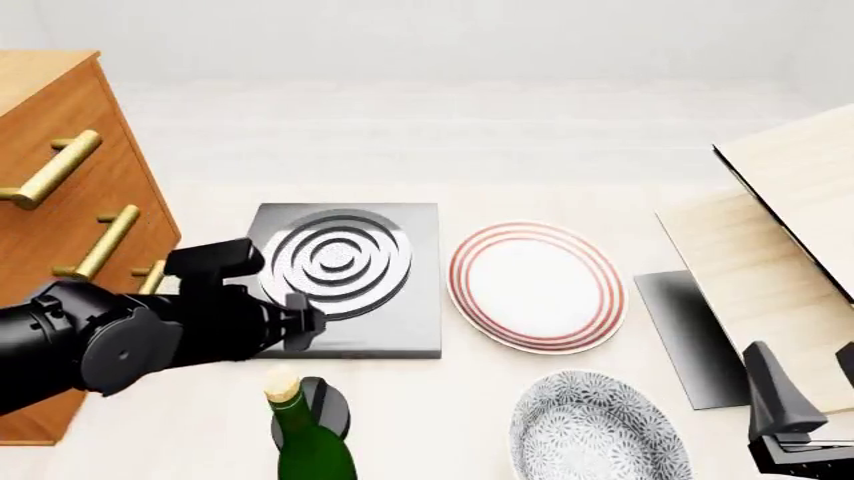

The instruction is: Turn on the stove.

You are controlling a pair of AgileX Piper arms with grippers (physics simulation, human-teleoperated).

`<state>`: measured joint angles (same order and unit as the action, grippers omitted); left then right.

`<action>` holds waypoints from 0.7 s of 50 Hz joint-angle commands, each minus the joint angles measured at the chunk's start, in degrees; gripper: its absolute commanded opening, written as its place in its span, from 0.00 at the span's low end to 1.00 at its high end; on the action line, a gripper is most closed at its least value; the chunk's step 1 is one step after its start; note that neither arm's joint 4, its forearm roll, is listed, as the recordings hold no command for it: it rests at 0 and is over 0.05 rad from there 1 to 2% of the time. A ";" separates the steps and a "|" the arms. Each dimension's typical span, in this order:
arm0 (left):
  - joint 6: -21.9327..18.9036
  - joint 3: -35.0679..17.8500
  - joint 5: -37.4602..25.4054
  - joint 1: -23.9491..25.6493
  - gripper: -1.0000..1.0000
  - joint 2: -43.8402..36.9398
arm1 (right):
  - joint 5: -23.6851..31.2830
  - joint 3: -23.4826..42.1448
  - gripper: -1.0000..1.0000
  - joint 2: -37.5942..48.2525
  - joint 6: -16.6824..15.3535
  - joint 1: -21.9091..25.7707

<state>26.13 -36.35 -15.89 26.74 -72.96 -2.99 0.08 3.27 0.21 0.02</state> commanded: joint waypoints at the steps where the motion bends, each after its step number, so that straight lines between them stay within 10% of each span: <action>1: -0.18 1.06 2.13 -0.78 1.00 -2.25 | -0.01 0.00 1.00 0.02 0.00 -0.01; 35: 2.43 6.40 7.52 0.38 1.00 -5.21 | -0.01 0.00 1.00 0.02 0.01 0.01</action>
<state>27.82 -31.46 -10.06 26.80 -77.29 -2.98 0.08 3.27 0.21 0.02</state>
